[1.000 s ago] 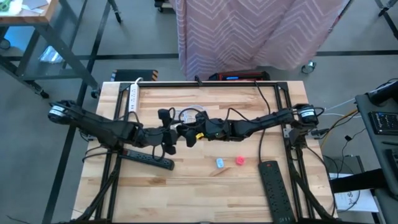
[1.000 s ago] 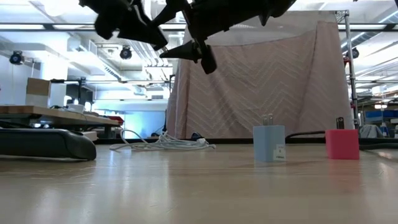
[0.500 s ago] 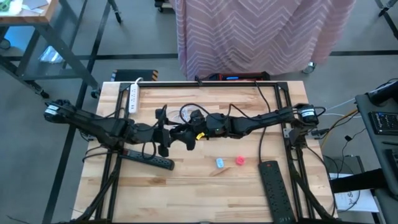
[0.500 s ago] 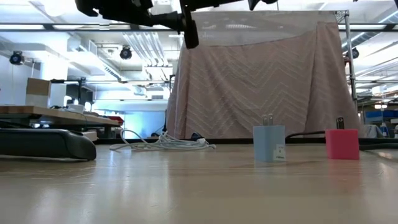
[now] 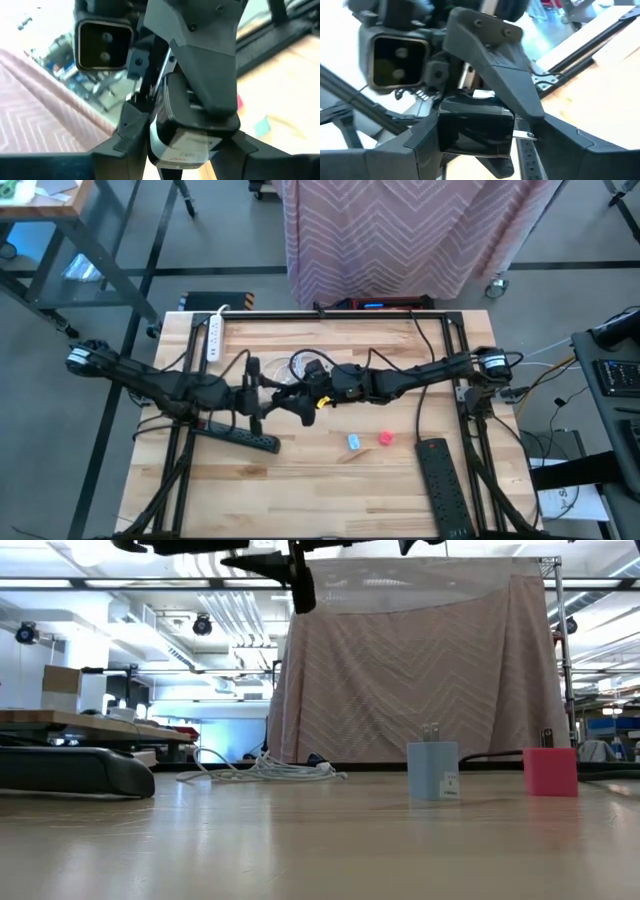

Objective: Plug in charger cables
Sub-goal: Insert the white charger cable into the black charger adapter

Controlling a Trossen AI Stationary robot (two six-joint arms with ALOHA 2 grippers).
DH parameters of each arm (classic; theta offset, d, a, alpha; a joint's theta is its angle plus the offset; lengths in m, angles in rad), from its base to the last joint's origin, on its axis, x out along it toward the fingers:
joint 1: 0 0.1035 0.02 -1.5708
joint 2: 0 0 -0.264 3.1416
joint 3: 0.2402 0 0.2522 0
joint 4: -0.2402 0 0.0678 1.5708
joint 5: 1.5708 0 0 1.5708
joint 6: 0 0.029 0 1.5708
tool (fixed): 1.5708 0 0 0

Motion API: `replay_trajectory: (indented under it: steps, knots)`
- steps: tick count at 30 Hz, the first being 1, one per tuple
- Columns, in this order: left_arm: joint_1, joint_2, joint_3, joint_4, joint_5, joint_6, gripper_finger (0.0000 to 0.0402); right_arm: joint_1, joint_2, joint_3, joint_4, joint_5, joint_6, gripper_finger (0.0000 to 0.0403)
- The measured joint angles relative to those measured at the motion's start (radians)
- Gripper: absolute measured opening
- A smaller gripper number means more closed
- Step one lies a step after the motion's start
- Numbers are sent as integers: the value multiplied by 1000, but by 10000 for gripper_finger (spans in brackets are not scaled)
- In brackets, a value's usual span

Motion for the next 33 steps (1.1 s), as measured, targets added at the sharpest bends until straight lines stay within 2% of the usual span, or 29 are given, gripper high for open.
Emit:
replay_trajectory:
  steps: [4,11,16,23,29,33]
  knots:
    - [0,-19,-66,144,33,50,158,1,0,0,34,-23,-5,253]
    - [3,-4,-108,271,44,106,167,1,0,-2,54,-38,0,245]
    - [2,1,-102,276,53,106,164,1,1,-2,58,-37,2,255]
    - [2,10,-106,300,47,109,138,1,2,-2,57,-38,15,246]
    - [2,11,-102,291,41,77,138,-3,2,-2,49,-33,-34,283]
    - [1,7,-105,273,-11,49,136,-10,1,-2,39,-21,-110,306]
